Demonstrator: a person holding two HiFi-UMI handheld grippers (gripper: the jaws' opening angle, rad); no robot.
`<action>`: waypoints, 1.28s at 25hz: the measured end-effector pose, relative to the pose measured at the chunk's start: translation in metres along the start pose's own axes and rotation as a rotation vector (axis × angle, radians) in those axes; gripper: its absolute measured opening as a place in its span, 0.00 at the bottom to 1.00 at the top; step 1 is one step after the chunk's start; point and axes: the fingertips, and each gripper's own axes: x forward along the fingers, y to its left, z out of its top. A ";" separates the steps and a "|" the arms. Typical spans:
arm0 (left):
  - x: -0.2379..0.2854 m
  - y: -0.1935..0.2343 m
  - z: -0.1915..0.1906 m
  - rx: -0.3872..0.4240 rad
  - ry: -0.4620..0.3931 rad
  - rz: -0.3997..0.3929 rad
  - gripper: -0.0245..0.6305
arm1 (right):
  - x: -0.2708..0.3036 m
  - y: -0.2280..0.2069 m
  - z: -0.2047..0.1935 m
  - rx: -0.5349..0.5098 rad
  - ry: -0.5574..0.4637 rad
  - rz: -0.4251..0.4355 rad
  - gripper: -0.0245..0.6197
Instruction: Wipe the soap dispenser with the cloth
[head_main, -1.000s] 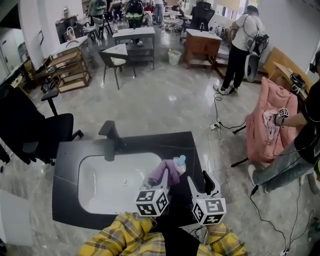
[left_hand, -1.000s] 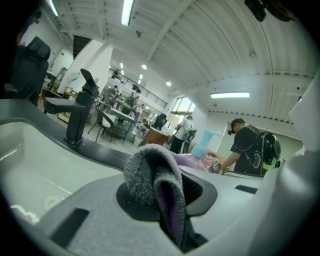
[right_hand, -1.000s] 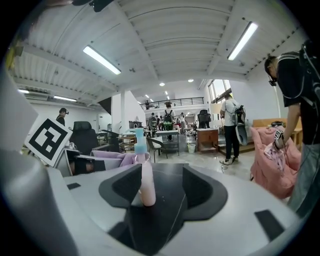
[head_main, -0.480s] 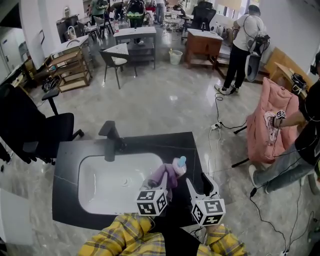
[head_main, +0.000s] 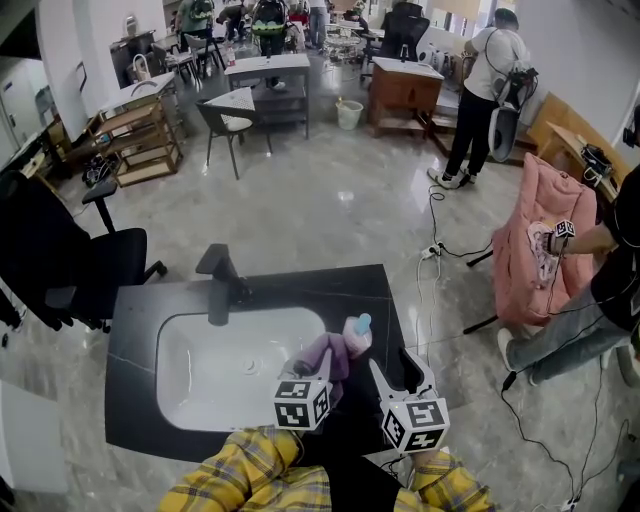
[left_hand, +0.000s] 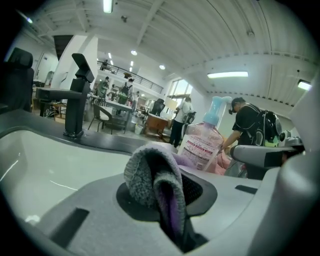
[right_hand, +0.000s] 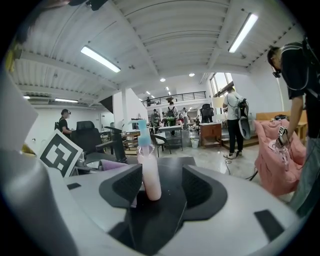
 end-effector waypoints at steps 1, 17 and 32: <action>0.000 0.001 -0.001 0.007 0.004 0.000 0.13 | 0.000 0.000 -0.001 0.003 0.001 0.002 0.41; -0.039 0.024 0.015 -0.009 -0.065 0.017 0.13 | 0.017 0.009 0.026 -0.062 -0.032 0.294 0.41; -0.085 0.046 0.034 -0.099 -0.162 0.072 0.13 | 0.052 0.057 0.047 -0.249 0.098 0.873 0.41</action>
